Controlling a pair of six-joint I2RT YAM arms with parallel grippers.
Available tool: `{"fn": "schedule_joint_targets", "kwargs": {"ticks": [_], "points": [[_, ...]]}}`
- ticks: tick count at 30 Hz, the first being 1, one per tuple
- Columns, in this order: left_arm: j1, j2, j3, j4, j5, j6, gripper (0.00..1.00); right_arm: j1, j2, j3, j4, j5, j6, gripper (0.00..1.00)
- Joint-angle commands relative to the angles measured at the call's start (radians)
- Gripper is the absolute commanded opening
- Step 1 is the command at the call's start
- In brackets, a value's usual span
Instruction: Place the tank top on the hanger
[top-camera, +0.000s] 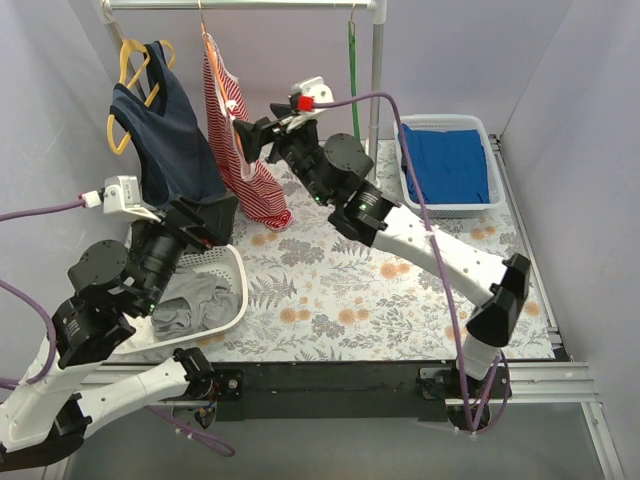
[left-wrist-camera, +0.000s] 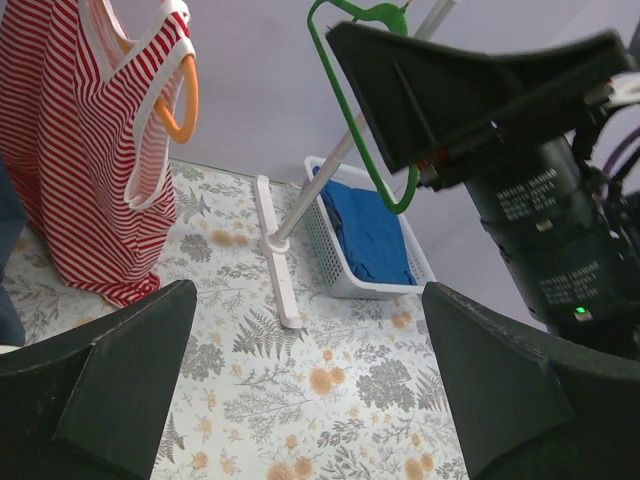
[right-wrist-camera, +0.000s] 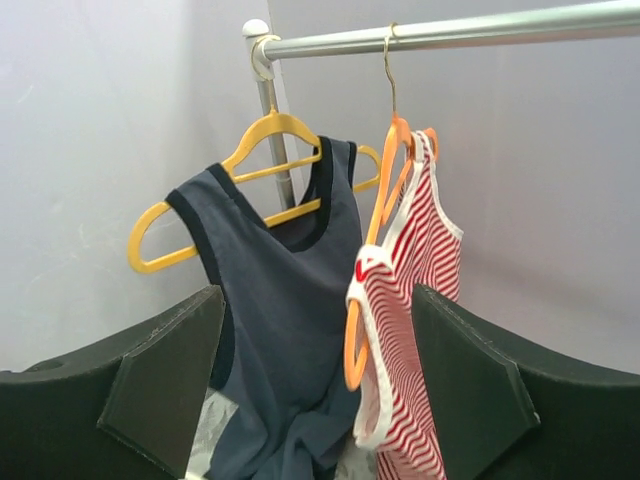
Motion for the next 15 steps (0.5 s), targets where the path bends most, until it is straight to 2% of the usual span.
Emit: {"fn": "schedule_joint_targets", "kwargs": {"ticks": [1,5,10,15], "points": [[0.001,0.080,0.037,0.036,0.045,0.042,0.98,0.008,-0.195,-0.154,-0.013,-0.016,0.083,0.84],[0.001,0.141,0.030,0.050,0.102,0.031,0.98,0.014,-0.366,-0.338,-0.079,-0.015,0.155,0.86],[0.001,0.218,-0.044,0.052,0.193,-0.018,0.98,0.013,-0.628,-0.684,-0.168,-0.006,0.252,0.91],[0.000,0.241,-0.249,0.114,0.309,-0.120,0.98,0.013,-0.828,-0.925,-0.293,0.010,0.350,0.95]]}}
